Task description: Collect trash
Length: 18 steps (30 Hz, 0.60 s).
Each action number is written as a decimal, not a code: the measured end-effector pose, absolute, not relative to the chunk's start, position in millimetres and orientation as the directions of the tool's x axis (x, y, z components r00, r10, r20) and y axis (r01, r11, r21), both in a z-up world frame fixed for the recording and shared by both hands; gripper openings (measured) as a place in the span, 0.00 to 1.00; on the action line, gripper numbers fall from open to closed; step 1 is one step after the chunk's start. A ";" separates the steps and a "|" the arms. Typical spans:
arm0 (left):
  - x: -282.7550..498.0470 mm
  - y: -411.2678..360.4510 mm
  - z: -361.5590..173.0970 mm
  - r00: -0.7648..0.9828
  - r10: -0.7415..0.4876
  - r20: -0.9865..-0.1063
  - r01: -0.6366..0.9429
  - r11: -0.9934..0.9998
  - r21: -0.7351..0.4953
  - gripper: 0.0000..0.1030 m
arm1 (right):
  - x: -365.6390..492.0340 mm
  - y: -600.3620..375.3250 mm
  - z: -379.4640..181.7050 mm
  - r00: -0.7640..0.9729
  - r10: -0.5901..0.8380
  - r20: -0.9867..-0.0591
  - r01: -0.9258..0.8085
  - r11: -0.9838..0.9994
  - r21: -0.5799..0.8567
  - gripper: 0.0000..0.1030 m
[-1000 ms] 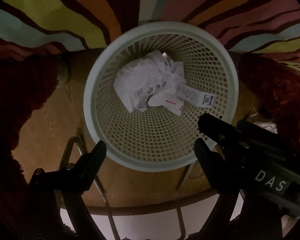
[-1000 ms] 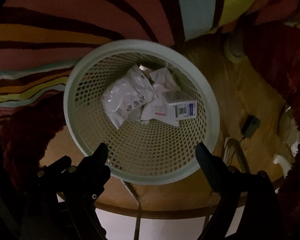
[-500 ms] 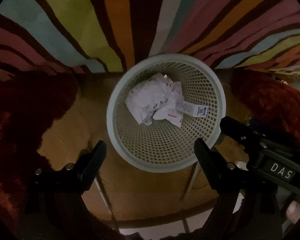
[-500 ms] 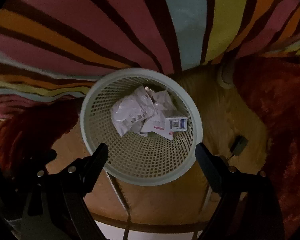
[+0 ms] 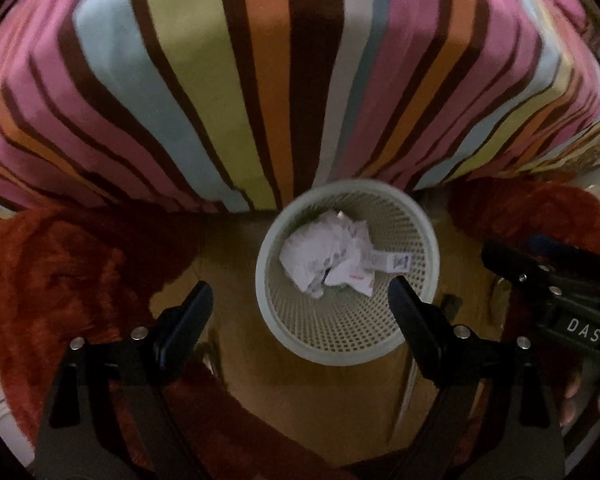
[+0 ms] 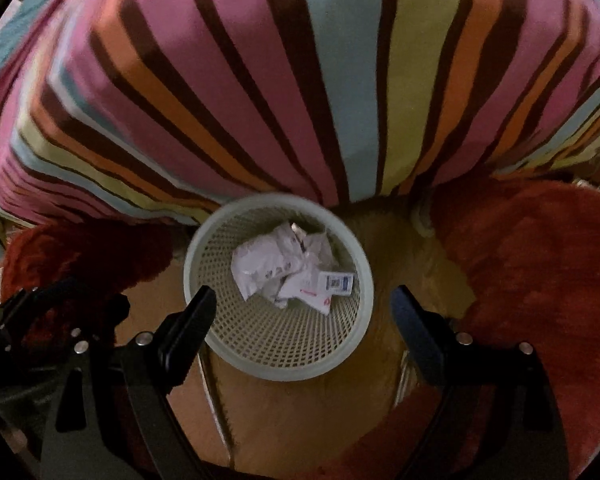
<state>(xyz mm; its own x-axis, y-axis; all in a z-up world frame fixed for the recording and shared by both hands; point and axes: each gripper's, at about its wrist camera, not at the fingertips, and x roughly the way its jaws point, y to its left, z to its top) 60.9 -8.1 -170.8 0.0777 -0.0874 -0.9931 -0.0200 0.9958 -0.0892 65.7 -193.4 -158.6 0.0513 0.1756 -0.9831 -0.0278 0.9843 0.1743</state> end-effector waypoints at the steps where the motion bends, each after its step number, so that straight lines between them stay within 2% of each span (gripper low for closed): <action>1: 59.9 -8.1 -163.3 0.099 -0.090 -0.991 -0.020 0.996 -0.093 0.84 | 65.9 -193.4 -151.4 0.072 0.180 -0.981 -0.031 0.984 0.178 0.82; 18: 48.7 -9.0 -62.7 0.400 -0.049 -0.915 -0.052 0.996 -0.076 0.84 | 53.3 -190.6 -53.0 0.387 0.230 -0.893 -0.114 0.973 0.201 0.82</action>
<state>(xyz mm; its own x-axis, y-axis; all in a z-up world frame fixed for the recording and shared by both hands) 48.7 -9.0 -62.7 0.4003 -0.0493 -0.9150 -0.0519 0.9957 -0.0764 53.3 -190.6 -53.0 0.3874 0.2300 -0.8927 -0.1140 0.9729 0.2012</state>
